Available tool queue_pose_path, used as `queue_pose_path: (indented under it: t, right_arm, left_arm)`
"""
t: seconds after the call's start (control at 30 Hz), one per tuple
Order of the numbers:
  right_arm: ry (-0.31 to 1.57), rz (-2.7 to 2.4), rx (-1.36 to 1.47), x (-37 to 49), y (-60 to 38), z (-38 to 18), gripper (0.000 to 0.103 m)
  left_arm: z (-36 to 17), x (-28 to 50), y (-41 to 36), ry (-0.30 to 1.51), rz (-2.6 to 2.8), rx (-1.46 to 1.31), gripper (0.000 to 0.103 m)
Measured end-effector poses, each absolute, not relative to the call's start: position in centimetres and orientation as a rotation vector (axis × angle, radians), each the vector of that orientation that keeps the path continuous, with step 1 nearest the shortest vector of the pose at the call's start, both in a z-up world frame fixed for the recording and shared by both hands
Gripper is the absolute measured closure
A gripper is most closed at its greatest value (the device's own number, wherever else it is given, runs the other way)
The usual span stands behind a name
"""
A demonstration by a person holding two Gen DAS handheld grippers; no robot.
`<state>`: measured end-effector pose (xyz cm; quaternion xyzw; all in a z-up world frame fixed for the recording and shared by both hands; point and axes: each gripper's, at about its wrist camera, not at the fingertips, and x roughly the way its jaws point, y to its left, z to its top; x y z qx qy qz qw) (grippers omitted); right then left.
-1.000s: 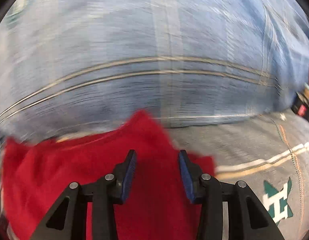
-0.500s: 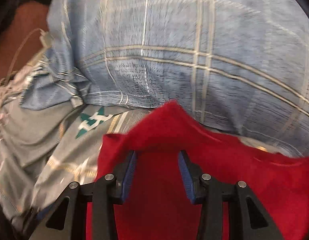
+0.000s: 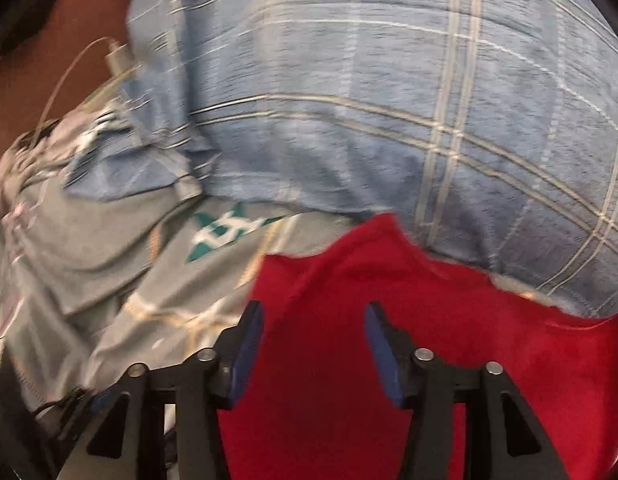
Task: Fold small clothes
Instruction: 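Press the folded red sweater flat with the right gripper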
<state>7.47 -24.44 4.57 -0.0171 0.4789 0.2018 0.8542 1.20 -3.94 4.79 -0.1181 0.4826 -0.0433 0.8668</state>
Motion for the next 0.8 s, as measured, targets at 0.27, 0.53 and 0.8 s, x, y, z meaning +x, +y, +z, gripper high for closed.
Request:
queue_pose_path:
  t: [0.27, 0.53, 0.8]
  right_arm:
    - [1.027, 0.374, -0.116, 6.8, -22.4, 2.9, 0.052]
    - [1.031, 0.359, -0.179, 6.5, -22.9, 2.8, 0.064]
    - [0.995, 0.412, -0.127, 5.8, -23.5, 4.3, 0.080]
  left_arm:
    - [4.7, 1.5, -3.5, 1.014, -0.066, -0.243, 0.026]
    - [4.6, 1.5, -3.5, 0.996, -0.049, -0.223, 0.026]
    - [4.4, 1.6, -3.3, 0.998, -0.045, -0.226, 0.026]
